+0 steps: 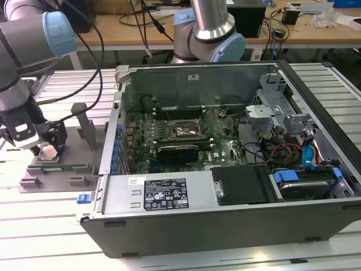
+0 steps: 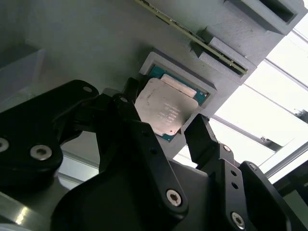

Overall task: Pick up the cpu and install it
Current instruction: 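Pick up the cpu and move it towards the insertion slot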

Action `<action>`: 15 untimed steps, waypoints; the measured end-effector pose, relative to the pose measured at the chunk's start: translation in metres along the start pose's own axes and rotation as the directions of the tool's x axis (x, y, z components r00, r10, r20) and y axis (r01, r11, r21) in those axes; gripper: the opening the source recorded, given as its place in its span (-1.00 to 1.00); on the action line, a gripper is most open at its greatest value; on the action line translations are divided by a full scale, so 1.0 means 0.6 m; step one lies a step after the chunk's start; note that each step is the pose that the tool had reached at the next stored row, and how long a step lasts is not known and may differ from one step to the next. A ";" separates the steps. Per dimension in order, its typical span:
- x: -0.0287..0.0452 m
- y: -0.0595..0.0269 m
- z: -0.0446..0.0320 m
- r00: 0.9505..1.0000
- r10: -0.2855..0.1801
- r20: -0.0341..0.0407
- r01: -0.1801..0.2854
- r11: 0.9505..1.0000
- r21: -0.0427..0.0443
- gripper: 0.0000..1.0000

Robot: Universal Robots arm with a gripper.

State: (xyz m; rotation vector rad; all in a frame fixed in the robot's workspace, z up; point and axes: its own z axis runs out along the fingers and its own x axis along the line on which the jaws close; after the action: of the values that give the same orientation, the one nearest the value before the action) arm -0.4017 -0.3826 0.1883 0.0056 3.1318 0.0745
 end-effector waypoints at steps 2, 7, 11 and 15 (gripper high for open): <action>0.000 0.000 0.000 1.000 0.000 0.000 0.000 1.000 0.000 0.33; 0.001 0.000 0.000 1.000 0.000 0.000 0.000 1.000 0.000 0.15; 0.001 0.000 0.000 1.000 0.000 0.000 0.000 1.000 0.000 0.15; 0.001 0.000 -0.001 1.000 0.000 0.000 0.000 1.000 0.000 0.15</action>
State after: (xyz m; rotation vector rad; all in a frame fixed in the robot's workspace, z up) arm -0.4025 -0.3826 0.1886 0.0057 3.1318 0.0746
